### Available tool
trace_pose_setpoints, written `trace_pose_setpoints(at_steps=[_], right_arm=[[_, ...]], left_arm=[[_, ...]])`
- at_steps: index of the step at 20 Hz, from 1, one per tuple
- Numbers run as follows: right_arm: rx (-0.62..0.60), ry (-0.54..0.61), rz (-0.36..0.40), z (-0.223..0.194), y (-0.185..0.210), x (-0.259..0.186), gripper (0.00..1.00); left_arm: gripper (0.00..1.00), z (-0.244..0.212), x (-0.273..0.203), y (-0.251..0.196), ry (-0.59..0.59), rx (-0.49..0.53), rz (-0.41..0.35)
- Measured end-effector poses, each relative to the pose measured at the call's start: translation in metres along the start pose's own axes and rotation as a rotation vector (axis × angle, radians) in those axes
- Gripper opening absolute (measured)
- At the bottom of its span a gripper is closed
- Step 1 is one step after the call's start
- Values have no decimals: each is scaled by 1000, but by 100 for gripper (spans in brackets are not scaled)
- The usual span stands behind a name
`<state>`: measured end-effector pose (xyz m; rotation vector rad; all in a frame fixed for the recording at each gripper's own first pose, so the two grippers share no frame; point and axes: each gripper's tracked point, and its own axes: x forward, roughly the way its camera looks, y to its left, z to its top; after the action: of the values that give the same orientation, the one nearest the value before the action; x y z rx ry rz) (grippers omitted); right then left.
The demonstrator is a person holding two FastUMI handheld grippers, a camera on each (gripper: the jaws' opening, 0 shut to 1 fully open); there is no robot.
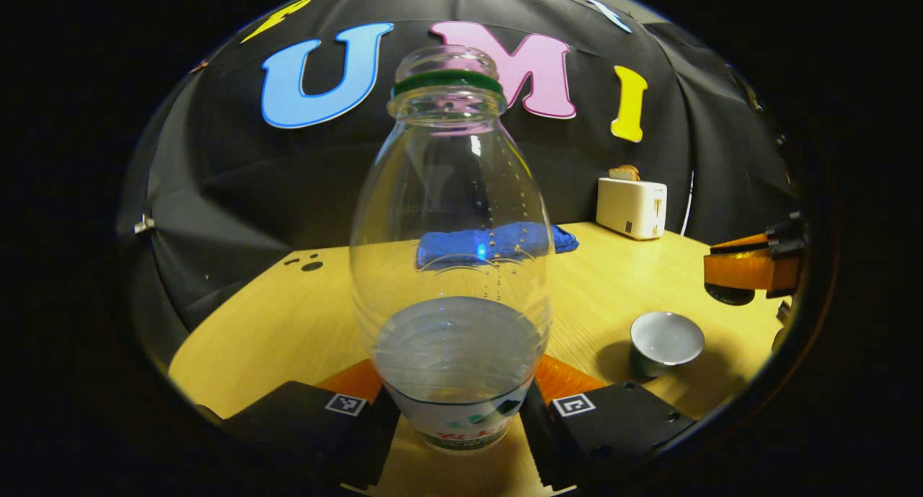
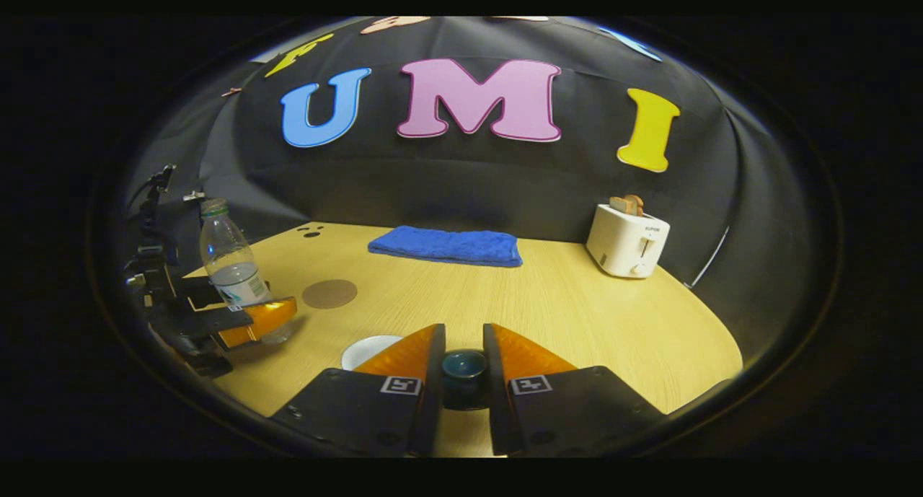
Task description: Open the teacup lid with one hand, grasp the water bottle and pour water into the teacup with the other hand; after pouring, place the water bottle on the coaster and then close the teacup lid.
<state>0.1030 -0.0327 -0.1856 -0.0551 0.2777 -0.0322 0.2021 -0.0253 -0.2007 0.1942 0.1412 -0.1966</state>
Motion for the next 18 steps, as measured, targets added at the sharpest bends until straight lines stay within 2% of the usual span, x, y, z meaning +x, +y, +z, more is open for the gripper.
trace_pose_setpoints(at_steps=[2, 3, 5, 9, 14, 18], right_arm=[[3, 2, -12, -2, -5, -5, 34], [2, 0, -18, -2, -8, -8, 30], [-1, -5, -31, -1, -16, -11, 30], [15, -14, -65, 0, -33, -17, 30], [11, -13, -103, -7, -56, -20, 30], [22, -4, -113, -16, -66, -19, 30]], left_arm=[[78, 0, 0, 5, 16, 166, 23], [77, 3, -2, 7, 11, 257, 29], [77, 13, 2, 7, 14, 428, 21], [77, 11, 15, -10, 62, 735, -43], [77, -16, 30, -21, 171, 991, -140], [77, -5, 37, -28, 148, 1193, -163]])
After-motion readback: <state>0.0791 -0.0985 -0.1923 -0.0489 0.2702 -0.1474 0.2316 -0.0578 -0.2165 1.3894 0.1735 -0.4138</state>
